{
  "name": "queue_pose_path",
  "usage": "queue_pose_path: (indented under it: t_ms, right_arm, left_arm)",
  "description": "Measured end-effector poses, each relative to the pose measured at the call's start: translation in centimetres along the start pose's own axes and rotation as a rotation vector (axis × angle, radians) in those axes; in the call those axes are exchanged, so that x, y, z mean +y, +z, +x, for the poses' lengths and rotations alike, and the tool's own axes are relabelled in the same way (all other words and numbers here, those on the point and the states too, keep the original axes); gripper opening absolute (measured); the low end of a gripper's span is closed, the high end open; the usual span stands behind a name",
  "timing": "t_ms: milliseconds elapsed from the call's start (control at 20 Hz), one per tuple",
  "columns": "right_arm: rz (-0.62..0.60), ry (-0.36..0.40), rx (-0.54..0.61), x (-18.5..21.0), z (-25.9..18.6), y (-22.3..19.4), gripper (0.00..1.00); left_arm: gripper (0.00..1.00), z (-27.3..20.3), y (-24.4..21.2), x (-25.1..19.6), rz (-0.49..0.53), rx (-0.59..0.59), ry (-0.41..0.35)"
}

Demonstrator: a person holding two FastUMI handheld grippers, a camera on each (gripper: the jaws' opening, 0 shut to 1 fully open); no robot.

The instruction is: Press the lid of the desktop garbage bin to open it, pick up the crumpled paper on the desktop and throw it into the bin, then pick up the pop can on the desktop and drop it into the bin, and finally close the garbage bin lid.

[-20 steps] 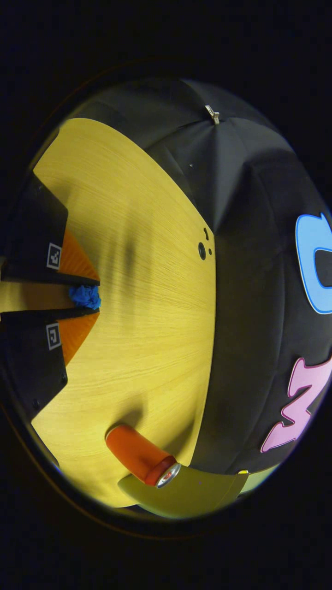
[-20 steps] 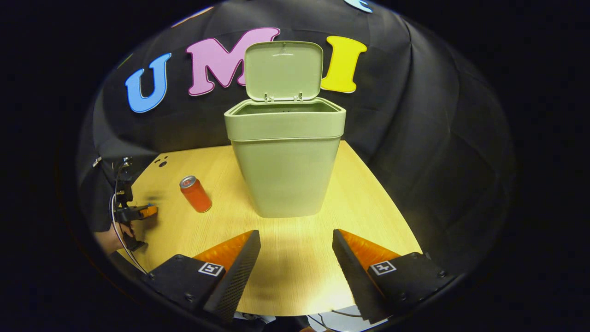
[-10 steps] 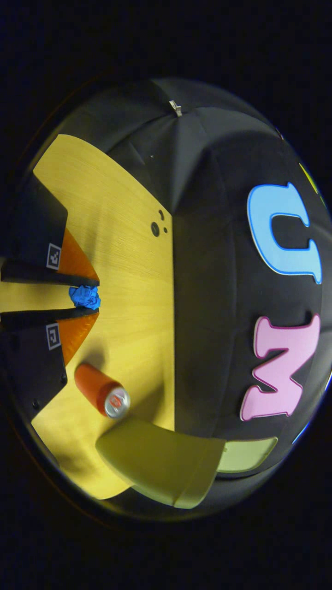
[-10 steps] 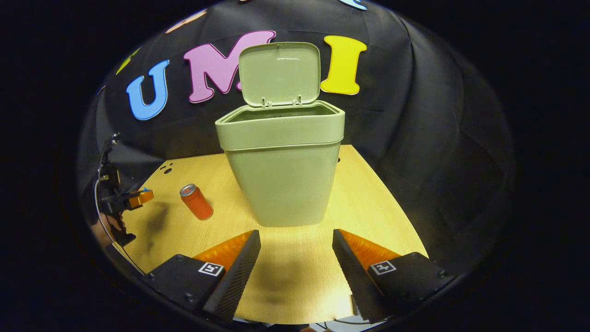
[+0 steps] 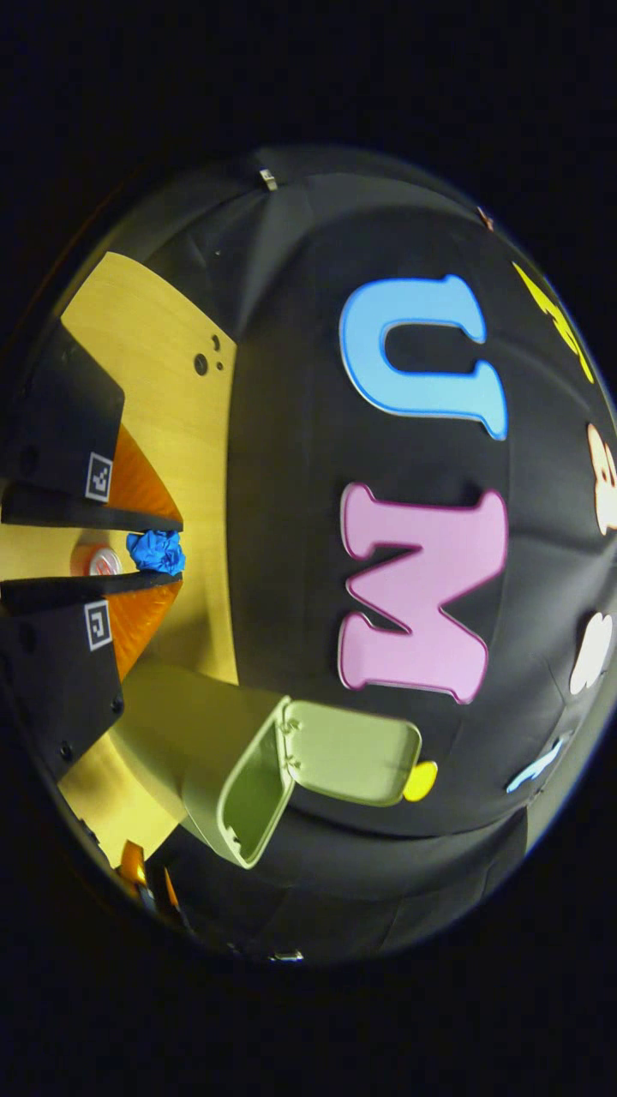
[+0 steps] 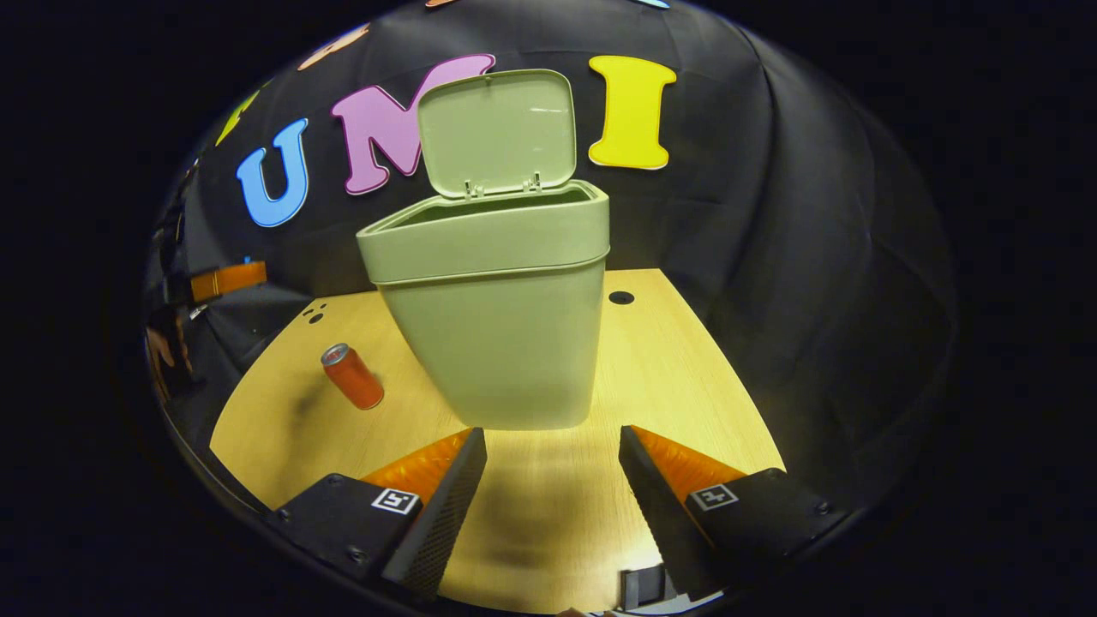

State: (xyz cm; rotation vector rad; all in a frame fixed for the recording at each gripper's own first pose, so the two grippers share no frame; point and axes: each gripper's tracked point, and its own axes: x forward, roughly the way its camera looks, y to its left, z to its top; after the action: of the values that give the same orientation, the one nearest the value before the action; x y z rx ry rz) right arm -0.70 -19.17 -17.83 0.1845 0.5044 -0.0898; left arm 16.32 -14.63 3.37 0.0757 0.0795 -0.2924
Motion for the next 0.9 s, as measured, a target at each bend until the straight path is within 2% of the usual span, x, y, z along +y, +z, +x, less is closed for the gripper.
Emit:
queue_pose_path:
  t_ms: [150, 350, 550, 900]
  right_arm:
    - [0.010, 0.026, 0.012, -0.3, 0.8, -0.3, 0.99]
    - [-0.008, 0.035, 0.019, -1.1, 1.3, -0.8, 0.98]
    - [-0.008, 0.040, 0.047, -1.9, 1.4, -1.9, 0.98]
    - [0.010, 0.058, 0.062, -1.3, 1.1, -2.9, 0.99]
  left_arm:
    - [0.27, 1.3, 3.1, -5.7, 0.046, -0.033, -0.091]
    - [0.28, 3.6, 4.6, -13.4, 0.088, -0.032, -0.210]
    - [0.28, 5.1, 4.8, -20.5, 0.060, -0.026, -0.336]
    - [0.32, 6.5, 3.5, -24.5, 0.066, 0.005, -0.405]
